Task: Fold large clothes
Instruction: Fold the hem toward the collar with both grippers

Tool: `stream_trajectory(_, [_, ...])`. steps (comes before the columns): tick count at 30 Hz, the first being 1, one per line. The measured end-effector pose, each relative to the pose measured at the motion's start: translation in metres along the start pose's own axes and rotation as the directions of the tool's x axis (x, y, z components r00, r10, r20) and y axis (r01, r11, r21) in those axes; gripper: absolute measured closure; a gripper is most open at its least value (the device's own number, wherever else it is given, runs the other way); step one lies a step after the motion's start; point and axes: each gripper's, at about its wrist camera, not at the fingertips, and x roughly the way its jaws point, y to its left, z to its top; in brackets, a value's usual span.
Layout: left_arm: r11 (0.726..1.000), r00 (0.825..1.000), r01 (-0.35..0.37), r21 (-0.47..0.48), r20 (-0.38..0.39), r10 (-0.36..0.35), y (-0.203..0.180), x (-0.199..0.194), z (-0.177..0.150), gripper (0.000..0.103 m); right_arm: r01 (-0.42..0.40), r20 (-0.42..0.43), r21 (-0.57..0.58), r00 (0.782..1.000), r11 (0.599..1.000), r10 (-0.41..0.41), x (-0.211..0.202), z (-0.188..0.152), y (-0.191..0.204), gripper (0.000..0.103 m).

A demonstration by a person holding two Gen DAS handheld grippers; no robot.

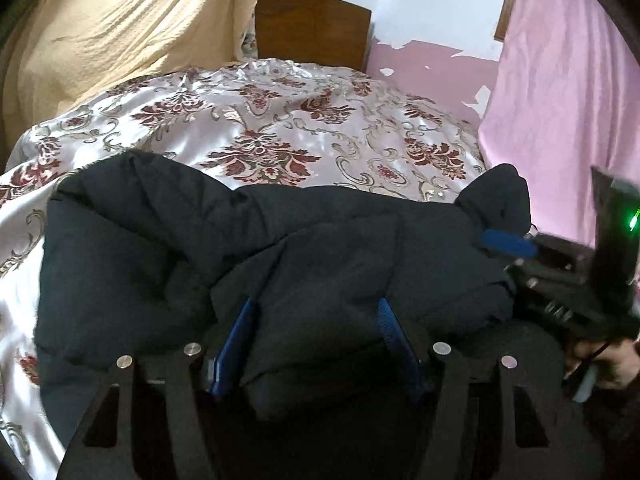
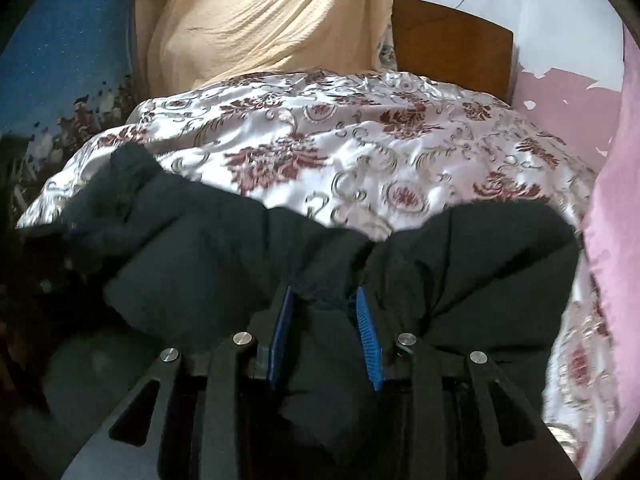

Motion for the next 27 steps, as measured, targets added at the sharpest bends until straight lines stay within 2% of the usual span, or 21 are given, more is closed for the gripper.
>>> stream_trajectory(3, [1.000, 0.999, -0.025, 0.018, 0.025, 0.025, -0.004, 0.009, -0.002, 0.041, 0.011, 0.047, 0.021, 0.999, 1.000, -0.012, 0.012, -0.012, -0.001, 0.074])
stream_trajectory(9, [1.000, 0.999, -0.028, -0.002, 0.045, 0.028, 0.000, 0.019, -0.004, 0.041, 0.025, 0.060, 0.034, 0.998, 0.999, -0.027, 0.024, -0.013, -0.001, 0.074])
stream_trajectory(14, [0.998, 0.995, -0.022, -0.053, 0.095, 0.027, 0.006, -0.016, -0.007, 0.040, 0.002, 0.085, 0.055, 0.996, 0.998, -0.007, -0.004, -0.006, 0.003, 0.073])
stream_trajectory(16, [0.998, 0.989, -0.030, -0.051, 0.143, 0.037, 0.006, -0.033, -0.012, 0.038, -0.048, 0.121, 0.083, 0.992, 0.995, 0.038, -0.021, -0.003, 0.003, 0.065])
stream_trajectory(18, [0.998, 0.992, -0.045, -0.040, 0.118, 0.049, 0.007, -0.033, -0.014, 0.038, -0.092, 0.132, 0.095, 0.988, 0.991, 0.079, -0.030, -0.002, 0.005, 0.058])
stream_trajectory(20, [0.995, 0.996, -0.086, -0.044, 0.024, 0.087, 0.011, -0.015, -0.016, 0.036, -0.075, 0.094, 0.066, 0.993, 0.995, 0.068, -0.024, -0.006, 0.009, 0.055])
stream_trajectory(21, [0.995, 0.996, -0.088, -0.048, 0.004, 0.089, 0.012, -0.010, -0.017, 0.036, -0.060, 0.071, 0.042, 0.996, 0.997, 0.057, -0.017, -0.011, 0.012, 0.054])
stream_trajectory(27, [0.993, 0.993, -0.116, -0.024, -0.023, 0.115, 0.011, 0.002, -0.016, 0.036, 0.017, 0.047, -0.015, 0.999, 1.000, -0.016, 0.005, -0.026, 0.024, 0.054])
